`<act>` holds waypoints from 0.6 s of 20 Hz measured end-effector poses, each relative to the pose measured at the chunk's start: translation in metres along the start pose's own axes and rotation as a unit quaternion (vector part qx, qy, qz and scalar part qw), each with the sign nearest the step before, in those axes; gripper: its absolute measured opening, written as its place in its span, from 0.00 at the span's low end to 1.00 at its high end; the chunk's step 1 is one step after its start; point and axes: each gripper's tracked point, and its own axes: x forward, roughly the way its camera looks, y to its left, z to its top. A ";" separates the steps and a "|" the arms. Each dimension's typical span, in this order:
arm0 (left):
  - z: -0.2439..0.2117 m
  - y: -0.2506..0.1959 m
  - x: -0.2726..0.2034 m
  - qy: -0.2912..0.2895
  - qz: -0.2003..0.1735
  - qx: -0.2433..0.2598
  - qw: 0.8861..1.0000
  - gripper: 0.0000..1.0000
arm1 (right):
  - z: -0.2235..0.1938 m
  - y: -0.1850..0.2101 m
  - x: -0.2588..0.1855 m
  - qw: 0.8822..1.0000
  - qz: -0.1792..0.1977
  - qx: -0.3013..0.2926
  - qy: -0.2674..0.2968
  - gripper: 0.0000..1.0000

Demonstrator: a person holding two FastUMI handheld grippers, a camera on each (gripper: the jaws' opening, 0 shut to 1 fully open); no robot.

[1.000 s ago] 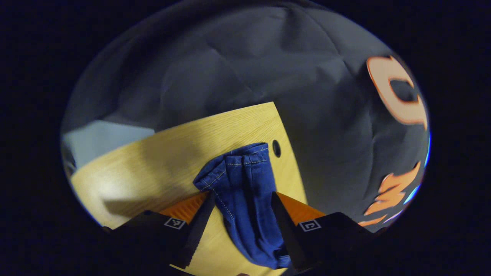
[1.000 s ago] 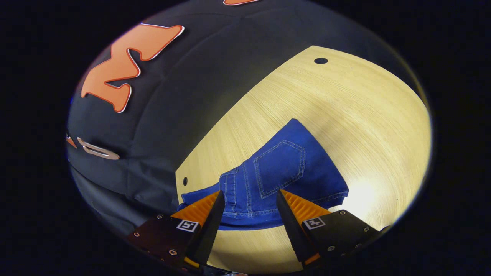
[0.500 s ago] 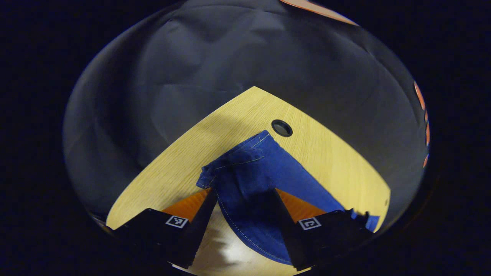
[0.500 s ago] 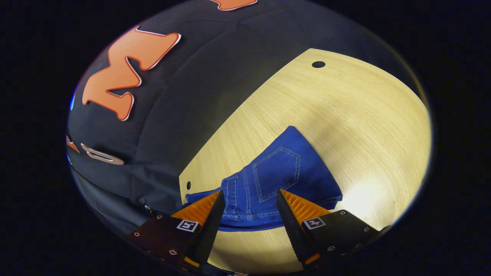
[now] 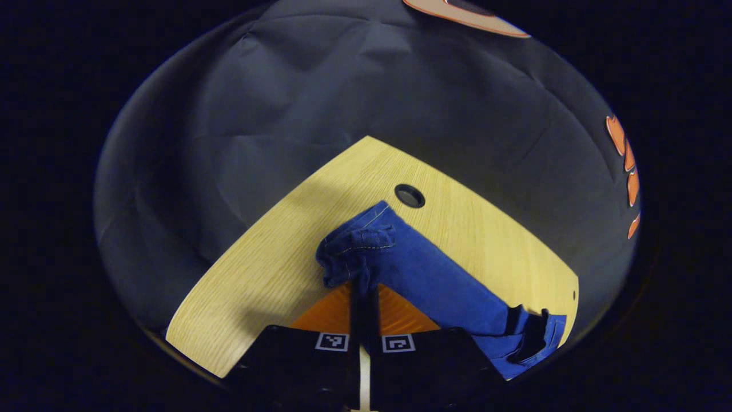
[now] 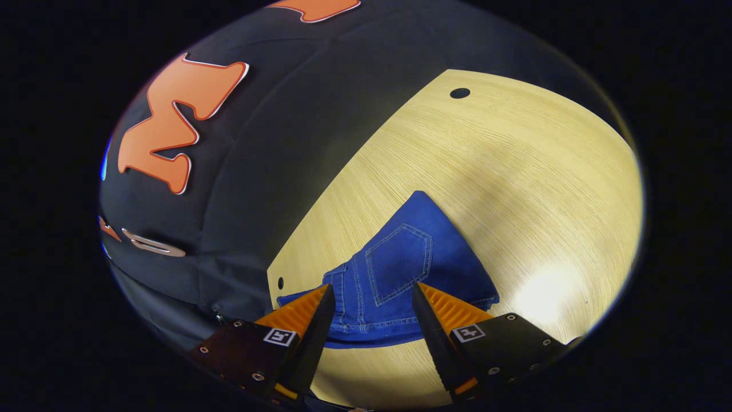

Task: Grasp the waist and the cuffs of the jeans and fold them to make the two legs overlap; first hold the waist and fold one-third of the jeans toward the cuffs, then hold the cuffs and fold the remaining one-third in the same direction to finish folding.

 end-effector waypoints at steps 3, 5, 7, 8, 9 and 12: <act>0.019 -0.011 -0.031 -0.029 -0.011 0.002 1.000 0.07 | 0.010 0.000 -0.001 0.999 -0.008 -0.036 -0.018 0.84; 0.031 -0.025 -0.052 -0.051 -0.021 0.017 0.998 0.07 | 0.018 0.003 -0.004 0.997 -0.011 -0.066 -0.032 0.84; 0.042 -0.046 -0.076 -0.076 -0.034 0.042 0.996 0.07 | 0.024 0.007 -0.007 0.996 -0.008 -0.083 -0.036 0.84; 0.047 -0.060 -0.089 -0.090 -0.038 0.056 0.994 0.07 | 0.025 0.007 -0.008 0.995 -0.006 -0.090 -0.037 0.86; 0.050 -0.073 -0.106 -0.102 -0.046 0.068 0.991 0.07 | 0.026 0.006 -0.010 0.995 -0.004 -0.095 -0.037 0.88; 0.059 -0.112 -0.146 -0.132 -0.070 0.106 0.983 0.05 | 0.028 -0.002 -0.015 0.993 -0.002 -0.111 -0.035 0.95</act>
